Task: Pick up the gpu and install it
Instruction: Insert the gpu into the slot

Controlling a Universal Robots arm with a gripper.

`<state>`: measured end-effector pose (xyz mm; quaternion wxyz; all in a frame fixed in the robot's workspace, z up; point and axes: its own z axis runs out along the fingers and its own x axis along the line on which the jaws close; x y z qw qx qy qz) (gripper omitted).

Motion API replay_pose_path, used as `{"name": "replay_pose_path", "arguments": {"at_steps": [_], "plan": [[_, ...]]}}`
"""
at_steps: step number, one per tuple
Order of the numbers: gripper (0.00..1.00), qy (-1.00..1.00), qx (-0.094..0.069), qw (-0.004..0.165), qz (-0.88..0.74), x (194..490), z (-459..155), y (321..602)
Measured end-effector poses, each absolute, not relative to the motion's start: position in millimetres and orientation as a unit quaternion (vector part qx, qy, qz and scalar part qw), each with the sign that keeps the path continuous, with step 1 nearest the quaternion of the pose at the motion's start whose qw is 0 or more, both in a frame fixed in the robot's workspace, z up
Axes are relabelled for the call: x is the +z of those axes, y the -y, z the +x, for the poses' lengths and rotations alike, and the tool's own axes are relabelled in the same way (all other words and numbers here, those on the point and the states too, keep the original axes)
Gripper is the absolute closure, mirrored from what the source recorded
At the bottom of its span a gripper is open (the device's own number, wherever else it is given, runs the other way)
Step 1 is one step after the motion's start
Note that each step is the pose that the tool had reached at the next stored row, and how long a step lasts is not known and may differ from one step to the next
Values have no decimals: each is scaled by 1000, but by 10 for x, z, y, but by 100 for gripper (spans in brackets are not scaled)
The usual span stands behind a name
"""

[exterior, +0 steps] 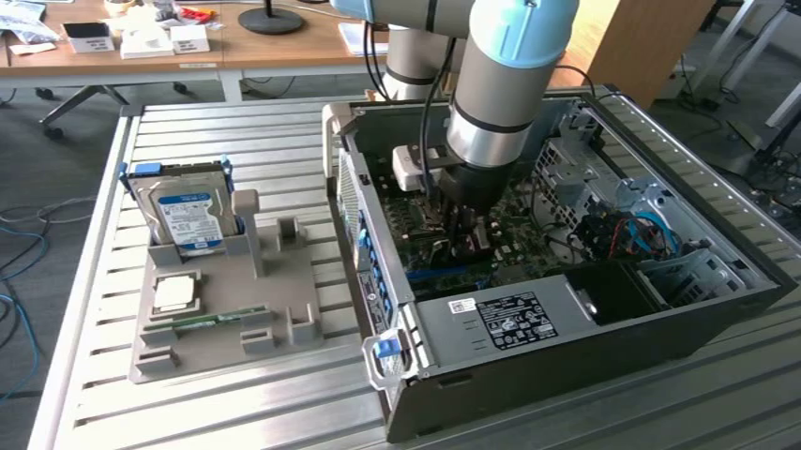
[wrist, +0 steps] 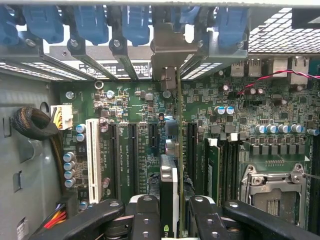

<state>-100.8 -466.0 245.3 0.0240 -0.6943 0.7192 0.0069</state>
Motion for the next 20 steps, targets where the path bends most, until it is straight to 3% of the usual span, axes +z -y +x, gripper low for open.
{"name": "replay_pose_path", "arguments": {"at_steps": [20], "plan": [[73, -719, 10, 27, -694, 2405, -1014, 4662]]}}
